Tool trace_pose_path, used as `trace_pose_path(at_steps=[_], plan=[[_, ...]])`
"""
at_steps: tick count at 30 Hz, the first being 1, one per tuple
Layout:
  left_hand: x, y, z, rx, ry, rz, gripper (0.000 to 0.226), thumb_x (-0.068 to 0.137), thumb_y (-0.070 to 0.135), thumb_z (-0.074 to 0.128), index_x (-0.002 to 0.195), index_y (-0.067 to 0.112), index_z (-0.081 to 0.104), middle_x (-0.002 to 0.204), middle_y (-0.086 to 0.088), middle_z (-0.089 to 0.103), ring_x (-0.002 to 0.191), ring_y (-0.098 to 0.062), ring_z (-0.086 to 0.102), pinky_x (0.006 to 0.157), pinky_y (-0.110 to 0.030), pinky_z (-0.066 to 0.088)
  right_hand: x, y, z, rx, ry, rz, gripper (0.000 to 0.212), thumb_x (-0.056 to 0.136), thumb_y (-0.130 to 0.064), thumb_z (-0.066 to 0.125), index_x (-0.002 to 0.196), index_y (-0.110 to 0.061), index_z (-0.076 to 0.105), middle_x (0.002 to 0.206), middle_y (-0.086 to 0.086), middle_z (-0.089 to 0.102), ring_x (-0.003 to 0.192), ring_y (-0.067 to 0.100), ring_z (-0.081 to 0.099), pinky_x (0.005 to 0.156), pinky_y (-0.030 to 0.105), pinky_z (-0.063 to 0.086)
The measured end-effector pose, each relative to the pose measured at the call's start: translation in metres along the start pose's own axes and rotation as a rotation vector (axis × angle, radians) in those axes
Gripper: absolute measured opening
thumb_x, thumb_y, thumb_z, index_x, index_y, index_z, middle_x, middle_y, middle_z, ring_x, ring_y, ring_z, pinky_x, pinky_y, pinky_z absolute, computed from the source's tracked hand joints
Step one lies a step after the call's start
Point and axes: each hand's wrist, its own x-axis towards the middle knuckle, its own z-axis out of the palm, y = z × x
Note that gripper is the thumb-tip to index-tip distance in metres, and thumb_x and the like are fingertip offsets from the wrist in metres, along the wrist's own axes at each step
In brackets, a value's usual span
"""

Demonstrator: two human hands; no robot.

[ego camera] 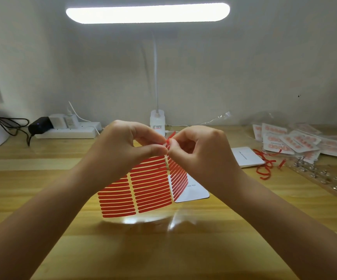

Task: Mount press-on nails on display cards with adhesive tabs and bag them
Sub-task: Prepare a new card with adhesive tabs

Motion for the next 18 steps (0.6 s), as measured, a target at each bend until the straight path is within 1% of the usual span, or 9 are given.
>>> trace_pose_path(at_steps=[3,5,6,7,9,10,13,16,18], plan=[[0.001,-0.002,-0.002,-0.003,-0.022,-0.046,0.018,0.067,0.051,0.063,0.083,0.043,0.066,0.074,0.026,0.068,0.081,0.005,0.065,0.065,-0.003,0.046,0.002,0.0,-0.002,0.092,-0.053,0.091,0.015,0.089,-0.015,0.064,0.075,-0.012,0.064,0.069,0.001,0.065,0.064,0.015,0.063,0.061,0.027,0.052],[0.002,-0.004,-0.008,-0.044,-0.049,-0.105,0.02,0.067,0.047,0.065,0.084,0.035,0.069,0.077,0.021,0.07,0.078,0.003,0.067,0.061,-0.006,0.048,0.005,0.003,-0.006,0.226,-0.108,0.186,0.017,0.091,-0.015,0.061,0.074,-0.016,0.059,0.069,0.0,0.064,0.063,0.013,0.065,0.058,0.023,0.054],[0.003,-0.006,-0.012,-0.08,-0.059,-0.139,0.023,0.067,0.045,0.066,0.085,0.031,0.07,0.08,0.02,0.071,0.076,0.001,0.068,0.06,-0.008,0.05,0.006,0.005,-0.008,0.293,-0.117,0.233,0.016,0.091,-0.015,0.06,0.075,-0.015,0.059,0.069,0.002,0.064,0.063,0.013,0.066,0.058,0.023,0.055],[0.004,-0.008,-0.016,-0.118,-0.067,-0.171,0.026,0.067,0.042,0.067,0.087,0.027,0.071,0.081,0.018,0.072,0.075,-0.002,0.07,0.06,-0.01,0.052,0.008,0.009,-0.01,0.352,-0.113,0.277,0.014,0.091,-0.014,0.06,0.077,-0.012,0.061,0.071,0.007,0.066,0.064,0.015,0.067,0.061,0.027,0.056],[0.006,-0.012,-0.024,-0.19,-0.084,-0.228,0.029,0.068,0.038,0.069,0.091,0.021,0.073,0.081,0.01,0.074,0.074,-0.009,0.072,0.062,-0.016,0.056,0.012,0.014,-0.014,0.483,-0.116,0.36,0.012,0.091,-0.011,0.06,0.082,-0.005,0.063,0.076,0.015,0.069,0.071,0.026,0.068,0.068,0.036,0.058],[0.007,-0.015,-0.028,-0.22,-0.097,-0.253,0.029,0.068,0.036,0.069,0.092,0.02,0.072,0.081,0.007,0.075,0.074,-0.011,0.073,0.061,-0.017,0.056,0.013,0.017,-0.014,0.564,-0.126,0.4,0.012,0.091,-0.01,0.059,0.082,-0.003,0.063,0.075,0.013,0.069,0.07,0.026,0.068,0.068,0.035,0.059],[0.009,-0.027,-0.041,-0.235,-0.187,-0.326,0.028,0.072,0.033,0.068,0.096,0.02,0.072,0.082,0.001,0.076,0.073,-0.015,0.074,0.06,-0.018,0.056,0.016,0.025,-0.015,0.763,-0.119,0.514,0.015,0.093,-0.006,0.056,0.079,-0.006,0.063,0.062,-0.002,0.065,0.062,0.012,0.063,0.062,0.023,0.056],[0.007,-0.049,-0.058,-0.177,-0.314,-0.409,0.032,0.077,0.034,0.065,0.107,0.024,0.072,0.092,-0.001,0.076,0.082,-0.019,0.074,0.07,-0.03,0.06,0.019,0.032,-0.016,0.893,-0.08,0.602,0.02,0.094,-0.005,0.054,0.076,-0.006,0.063,0.06,-0.002,0.064,0.059,0.01,0.062,0.06,0.023,0.055],[0.004,-0.067,-0.068,-0.166,-0.322,-0.48,0.029,0.082,0.033,0.064,0.108,0.029,0.073,0.097,0.001,0.076,0.088,-0.018,0.073,0.079,-0.036,0.056,0.02,0.034,-0.016,0.924,-0.069,0.633,0.02,0.094,-0.005,0.053,0.076,-0.006,0.063,0.061,-0.001,0.064,0.059,0.01,0.062,0.059,0.023,0.055]])
